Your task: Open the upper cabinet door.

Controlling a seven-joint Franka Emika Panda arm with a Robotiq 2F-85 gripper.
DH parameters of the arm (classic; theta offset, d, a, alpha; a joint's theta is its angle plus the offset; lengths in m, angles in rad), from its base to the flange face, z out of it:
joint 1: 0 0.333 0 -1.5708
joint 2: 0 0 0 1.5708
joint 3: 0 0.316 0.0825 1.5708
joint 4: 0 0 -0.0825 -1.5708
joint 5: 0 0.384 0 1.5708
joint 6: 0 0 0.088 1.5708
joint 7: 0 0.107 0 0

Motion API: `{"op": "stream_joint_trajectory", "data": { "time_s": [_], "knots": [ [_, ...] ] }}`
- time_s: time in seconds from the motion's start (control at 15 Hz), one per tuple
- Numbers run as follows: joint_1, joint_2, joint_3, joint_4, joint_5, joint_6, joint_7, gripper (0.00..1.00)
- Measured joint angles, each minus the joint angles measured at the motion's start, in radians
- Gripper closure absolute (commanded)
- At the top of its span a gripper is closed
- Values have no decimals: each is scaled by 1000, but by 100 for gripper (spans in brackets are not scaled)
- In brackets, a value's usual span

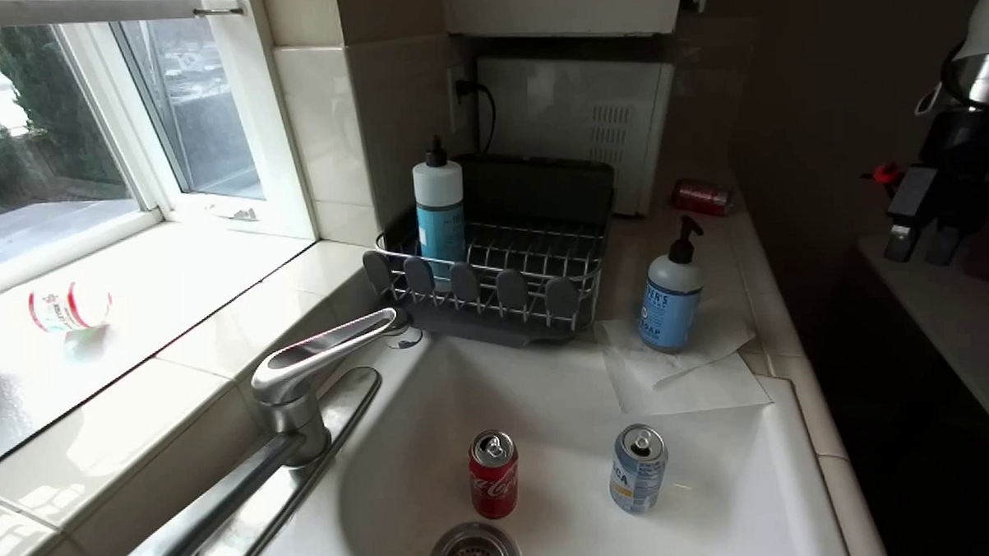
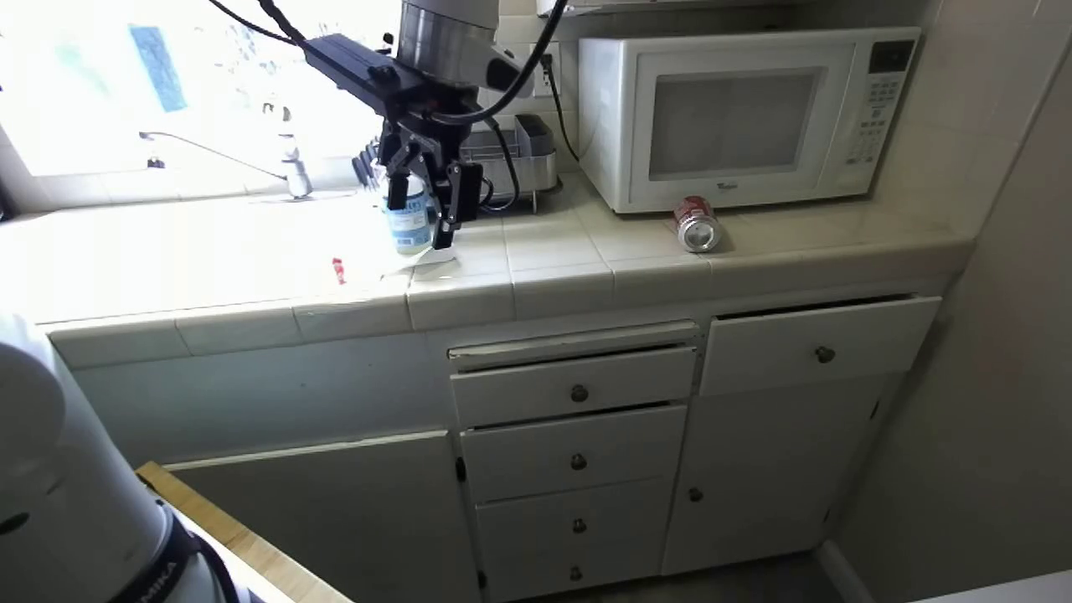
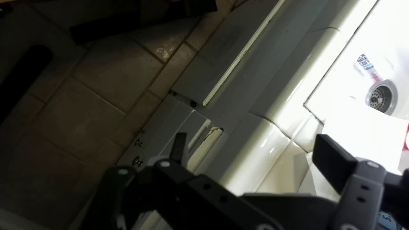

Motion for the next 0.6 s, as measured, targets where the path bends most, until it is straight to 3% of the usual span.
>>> {"op": "stream_joint_trajectory", "data": {
  "time_s": [0.27,0.6],
  "knots": [
    [-5,0,5,1,1,10,0,0],
    [-18,6,12,59,-5,192,-54,0]
  ]
}}
